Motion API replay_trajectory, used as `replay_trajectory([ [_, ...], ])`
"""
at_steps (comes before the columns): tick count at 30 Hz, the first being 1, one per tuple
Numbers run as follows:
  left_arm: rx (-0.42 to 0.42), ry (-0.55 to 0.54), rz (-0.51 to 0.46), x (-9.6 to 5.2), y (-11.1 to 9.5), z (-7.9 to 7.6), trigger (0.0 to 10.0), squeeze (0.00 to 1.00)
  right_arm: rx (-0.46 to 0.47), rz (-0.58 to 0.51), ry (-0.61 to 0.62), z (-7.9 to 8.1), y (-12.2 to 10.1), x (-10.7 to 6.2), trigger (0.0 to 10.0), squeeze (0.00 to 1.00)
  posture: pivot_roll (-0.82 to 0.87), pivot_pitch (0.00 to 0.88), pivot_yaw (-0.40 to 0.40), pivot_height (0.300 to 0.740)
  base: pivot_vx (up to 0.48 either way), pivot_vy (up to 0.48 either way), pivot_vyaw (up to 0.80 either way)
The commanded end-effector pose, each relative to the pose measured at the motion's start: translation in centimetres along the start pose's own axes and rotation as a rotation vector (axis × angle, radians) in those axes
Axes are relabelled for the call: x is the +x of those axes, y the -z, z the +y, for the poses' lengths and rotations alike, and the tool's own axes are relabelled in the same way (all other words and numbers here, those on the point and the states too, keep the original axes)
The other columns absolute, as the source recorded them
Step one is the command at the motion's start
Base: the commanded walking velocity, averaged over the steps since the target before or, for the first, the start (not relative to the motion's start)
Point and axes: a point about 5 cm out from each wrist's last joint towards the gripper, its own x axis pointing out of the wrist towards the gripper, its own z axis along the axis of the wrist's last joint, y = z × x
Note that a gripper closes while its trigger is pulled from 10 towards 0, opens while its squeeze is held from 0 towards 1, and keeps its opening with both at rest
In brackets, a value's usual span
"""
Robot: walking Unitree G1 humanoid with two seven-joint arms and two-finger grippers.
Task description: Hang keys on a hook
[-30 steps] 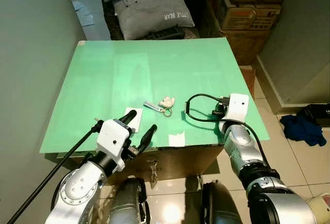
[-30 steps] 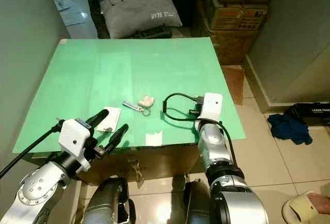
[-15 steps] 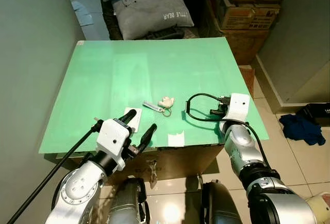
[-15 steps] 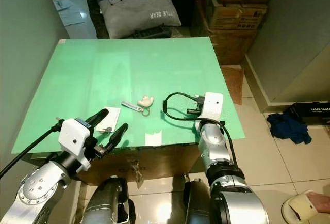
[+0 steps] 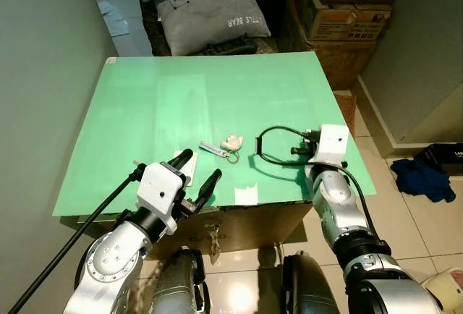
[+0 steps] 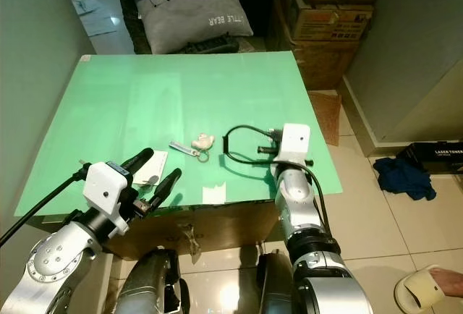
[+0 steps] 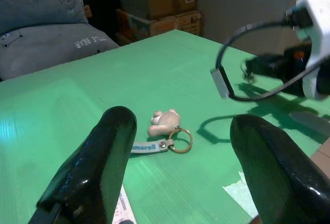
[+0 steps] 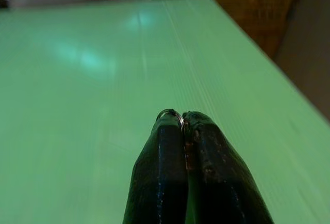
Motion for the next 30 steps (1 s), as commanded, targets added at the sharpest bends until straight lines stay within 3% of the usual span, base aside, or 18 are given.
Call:
replay_trajectory([
  [1,-0.006,0.002,0.020,0.0,0.5,-0.1,10.0,0.00,-0.008,-0.048,-0.020,0.5,-0.7,-0.1,0.0,0.00,0.13,0.189,0.024,0.646,0.000,0.000,0.00],
  [11,-0.024,0.003,0.019,0.8,0.7,-0.3,10.0,0.00,-0.003,-0.165,-0.062,1.2,-4.1,0.4,0.0,0.00,0.11,0.168,0.014,0.646,0.000,0.000,0.00],
  [17,-0.191,-0.119,0.034,2.4,1.5,0.5,10.0,0.00,-0.003,-0.203,-0.086,1.1,-5.7,0.4,0.0,0.00,0.07,0.108,-0.005,0.646,0.000,0.000,0.00],
  [24,-0.284,-0.194,0.032,4.8,2.2,1.1,10.0,0.00,-0.017,-0.245,-0.116,0.9,-7.5,0.2,0.0,0.00,0.02,0.022,-0.015,0.646,0.000,0.000,0.00],
  [27,-0.409,-0.311,0.054,4.9,2.9,1.8,10.0,0.00,-0.058,-0.244,-0.131,0.4,-7.1,-1.0,0.0,0.00,0.01,0.000,-0.014,0.646,0.000,0.000,0.00],
  [30,-0.454,-0.326,0.058,4.4,3.3,1.4,10.0,0.00,-0.126,-0.255,-0.149,0.1,-6.4,-2.3,0.0,0.00,0.00,0.000,-0.012,0.646,0.000,0.000,0.00],
])
